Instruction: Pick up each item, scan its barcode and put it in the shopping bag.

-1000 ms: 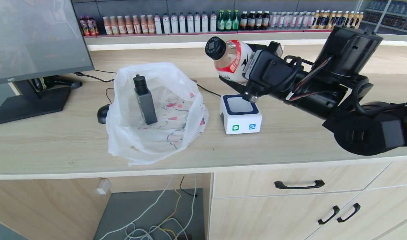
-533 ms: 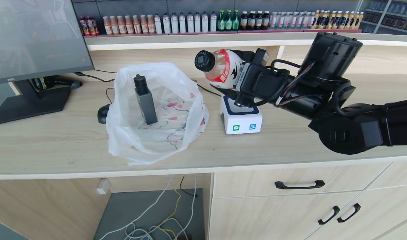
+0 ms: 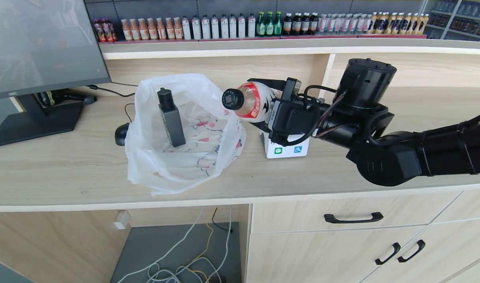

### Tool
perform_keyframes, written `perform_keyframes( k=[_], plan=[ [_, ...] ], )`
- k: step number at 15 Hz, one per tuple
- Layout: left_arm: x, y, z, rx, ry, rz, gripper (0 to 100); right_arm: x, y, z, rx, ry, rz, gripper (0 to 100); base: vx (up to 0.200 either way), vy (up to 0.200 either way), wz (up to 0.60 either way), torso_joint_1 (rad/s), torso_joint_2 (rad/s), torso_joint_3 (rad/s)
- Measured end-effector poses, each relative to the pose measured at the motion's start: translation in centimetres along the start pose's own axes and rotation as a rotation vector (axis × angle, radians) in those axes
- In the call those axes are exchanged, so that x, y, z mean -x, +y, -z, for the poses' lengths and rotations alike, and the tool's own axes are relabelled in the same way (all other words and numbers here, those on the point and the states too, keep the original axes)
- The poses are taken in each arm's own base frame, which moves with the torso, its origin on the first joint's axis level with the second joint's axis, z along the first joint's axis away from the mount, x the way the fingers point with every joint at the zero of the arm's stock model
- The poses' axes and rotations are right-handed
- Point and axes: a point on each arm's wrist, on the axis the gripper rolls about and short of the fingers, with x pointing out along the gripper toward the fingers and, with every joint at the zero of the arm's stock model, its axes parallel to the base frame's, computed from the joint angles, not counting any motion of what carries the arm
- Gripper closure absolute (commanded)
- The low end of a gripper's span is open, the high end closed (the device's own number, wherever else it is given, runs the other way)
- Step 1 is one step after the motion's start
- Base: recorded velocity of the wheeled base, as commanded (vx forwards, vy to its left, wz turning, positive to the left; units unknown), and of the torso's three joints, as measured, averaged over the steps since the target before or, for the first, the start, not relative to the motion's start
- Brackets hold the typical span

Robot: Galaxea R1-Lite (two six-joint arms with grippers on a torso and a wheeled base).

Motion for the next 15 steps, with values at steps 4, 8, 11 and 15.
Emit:
perform_keyframes(
  k=[4,8,11,15],
  plan=[
    [0.0,0.0,0.0,0.0,0.0,0.0,0,0.0,0.1,0.3,0.005,0.006,0.0,100,0.0,0.0,0.0,0.0,0.0,0.0],
    [0.0,0.0,0.0,0.0,0.0,0.0,0,0.4,-0.2,0.8,0.009,0.021,0.003,100,0.0,0.0,0.0,0.0,0.0,0.0],
    [0.0,0.0,0.0,0.0,0.0,0.0,0,0.7,0.2,1.0,0.013,0.026,-0.012,100,0.0,0.0,0.0,0.0,0.0,0.0],
    [0.0,0.0,0.0,0.0,0.0,0.0,0,1.1,0.7,2.0,0.016,0.045,-0.03,100,0.0,0.0,0.0,0.0,0.0,0.0]
  ],
)
